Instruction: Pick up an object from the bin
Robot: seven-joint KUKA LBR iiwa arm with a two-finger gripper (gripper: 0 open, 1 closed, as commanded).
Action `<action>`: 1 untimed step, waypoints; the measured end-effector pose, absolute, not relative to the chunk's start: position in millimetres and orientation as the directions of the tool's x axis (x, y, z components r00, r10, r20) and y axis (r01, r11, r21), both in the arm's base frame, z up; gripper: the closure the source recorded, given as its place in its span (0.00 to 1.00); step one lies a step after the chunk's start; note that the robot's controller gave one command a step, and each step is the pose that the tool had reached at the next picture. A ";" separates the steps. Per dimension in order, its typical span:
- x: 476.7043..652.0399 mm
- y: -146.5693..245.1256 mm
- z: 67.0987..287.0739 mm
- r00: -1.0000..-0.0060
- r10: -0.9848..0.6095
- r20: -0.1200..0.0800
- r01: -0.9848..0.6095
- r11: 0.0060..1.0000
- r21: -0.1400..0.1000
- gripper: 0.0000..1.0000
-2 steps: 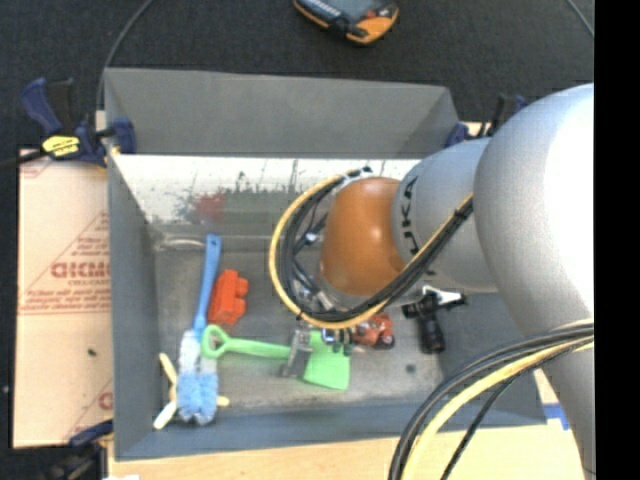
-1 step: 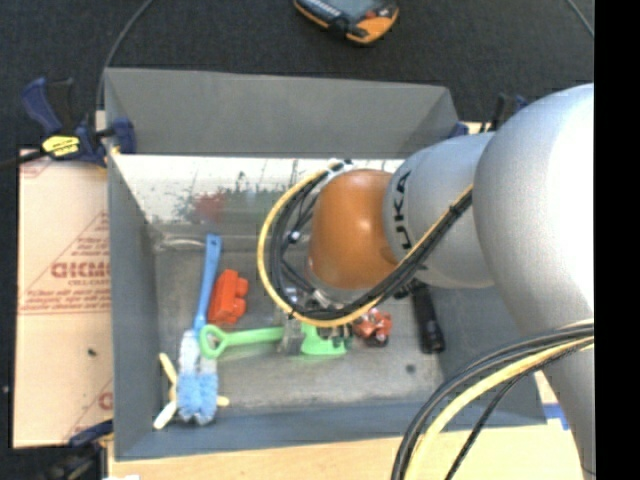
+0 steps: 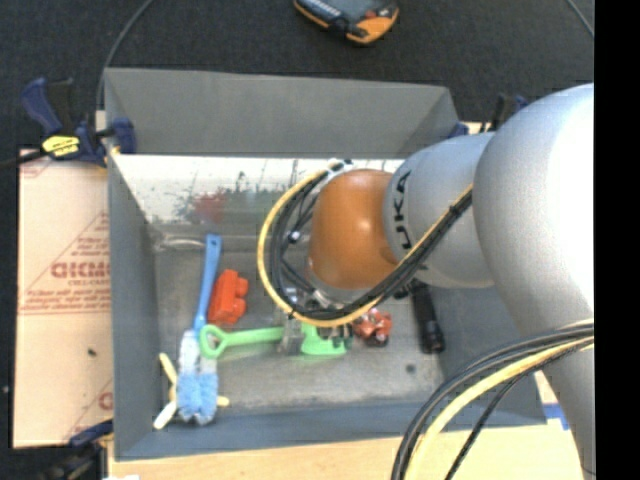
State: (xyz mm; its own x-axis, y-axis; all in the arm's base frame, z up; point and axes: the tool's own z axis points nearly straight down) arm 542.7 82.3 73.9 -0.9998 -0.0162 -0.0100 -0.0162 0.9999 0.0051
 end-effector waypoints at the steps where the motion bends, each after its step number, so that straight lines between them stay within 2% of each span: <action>1: 542.6 82.0 88.9 -1.000 -0.015 -0.011 -0.015 1.000 0.006 1.00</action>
Offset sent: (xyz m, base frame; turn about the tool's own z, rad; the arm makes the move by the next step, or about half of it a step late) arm -0.0008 -0.0001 0.0219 0.0006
